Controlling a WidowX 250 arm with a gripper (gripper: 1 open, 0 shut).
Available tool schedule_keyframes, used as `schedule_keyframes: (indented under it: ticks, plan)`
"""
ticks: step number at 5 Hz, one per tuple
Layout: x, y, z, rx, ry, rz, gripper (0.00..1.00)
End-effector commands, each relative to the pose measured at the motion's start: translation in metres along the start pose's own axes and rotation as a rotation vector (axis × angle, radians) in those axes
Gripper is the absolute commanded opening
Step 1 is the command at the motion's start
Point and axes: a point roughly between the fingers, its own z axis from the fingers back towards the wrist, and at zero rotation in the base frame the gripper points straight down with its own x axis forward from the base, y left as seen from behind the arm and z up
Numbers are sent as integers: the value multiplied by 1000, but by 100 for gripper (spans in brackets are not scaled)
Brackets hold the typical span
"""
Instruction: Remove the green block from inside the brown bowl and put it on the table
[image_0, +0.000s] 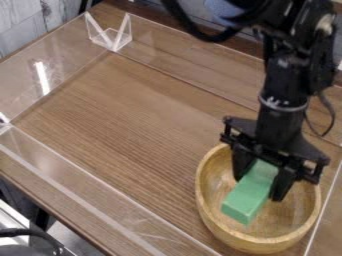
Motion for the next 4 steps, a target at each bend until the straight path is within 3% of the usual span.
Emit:
schedule_keyframes:
  ticks: [1,2,3,4]
  plan:
    - [8,4,55,-18,-91,31,0]
    - [17,31,109,-5,-138,112,0]
    - [26,71,130,9,-163,165,0]
    - [19,103,131,15,-177,169,0]
